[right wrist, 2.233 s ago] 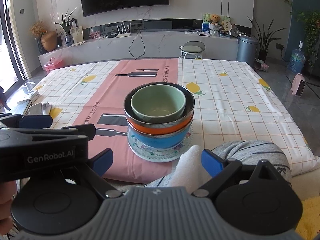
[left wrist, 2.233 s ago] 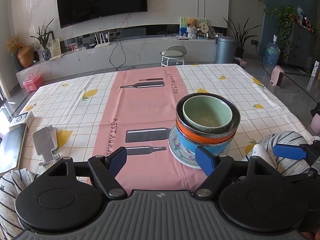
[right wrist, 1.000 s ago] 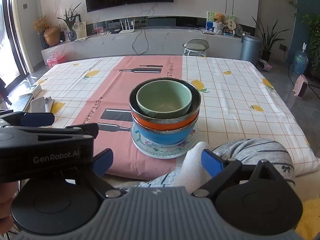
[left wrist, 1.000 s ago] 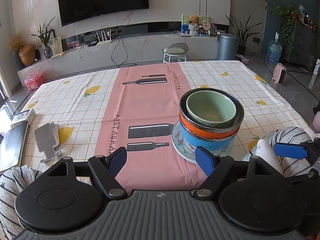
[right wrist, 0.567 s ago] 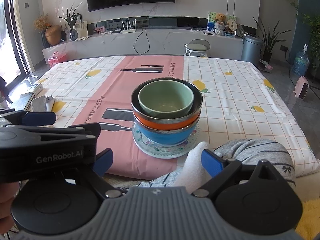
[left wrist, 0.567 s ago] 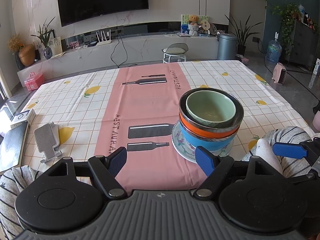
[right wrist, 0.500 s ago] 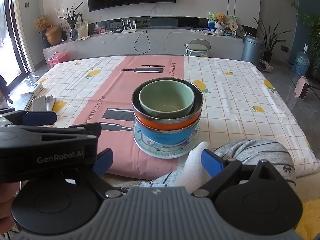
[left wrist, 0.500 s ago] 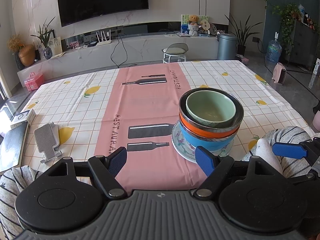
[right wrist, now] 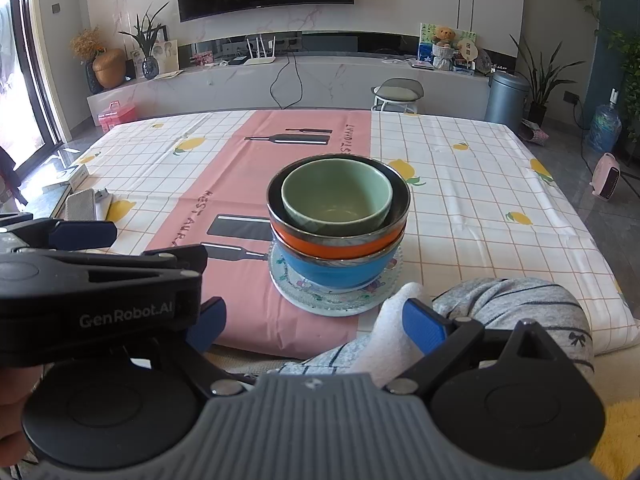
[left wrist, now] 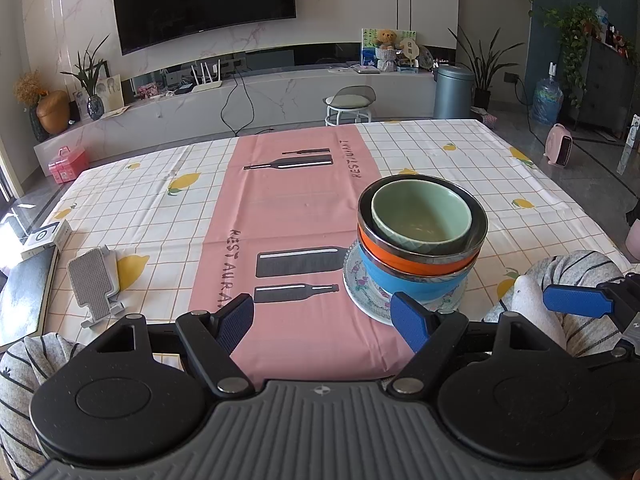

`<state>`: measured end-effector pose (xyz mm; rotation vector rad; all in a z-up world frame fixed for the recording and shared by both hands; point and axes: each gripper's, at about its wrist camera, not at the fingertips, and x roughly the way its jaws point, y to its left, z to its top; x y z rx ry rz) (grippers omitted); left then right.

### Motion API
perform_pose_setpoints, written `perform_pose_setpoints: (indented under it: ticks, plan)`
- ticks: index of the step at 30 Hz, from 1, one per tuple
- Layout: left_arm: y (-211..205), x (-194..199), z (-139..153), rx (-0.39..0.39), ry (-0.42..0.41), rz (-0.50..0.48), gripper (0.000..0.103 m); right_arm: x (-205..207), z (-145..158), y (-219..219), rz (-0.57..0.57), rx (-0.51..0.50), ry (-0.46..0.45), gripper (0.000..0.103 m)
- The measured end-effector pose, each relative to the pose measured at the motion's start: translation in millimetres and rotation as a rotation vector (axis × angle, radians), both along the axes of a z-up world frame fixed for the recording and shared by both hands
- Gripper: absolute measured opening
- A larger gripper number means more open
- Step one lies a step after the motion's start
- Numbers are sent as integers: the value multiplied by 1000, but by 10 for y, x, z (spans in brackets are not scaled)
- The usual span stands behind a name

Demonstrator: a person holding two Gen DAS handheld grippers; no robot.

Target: Organize plates and bowls

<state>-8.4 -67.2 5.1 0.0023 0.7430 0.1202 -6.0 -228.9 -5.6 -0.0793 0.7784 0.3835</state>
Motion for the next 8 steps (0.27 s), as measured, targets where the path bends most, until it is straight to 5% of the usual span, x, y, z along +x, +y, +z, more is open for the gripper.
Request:
perform_pose_setpoints:
  ticks: [8]
  plan:
    - [-7, 17, -6, 6, 0, -4, 91, 5, -3, 4, 1, 0, 1, 93]
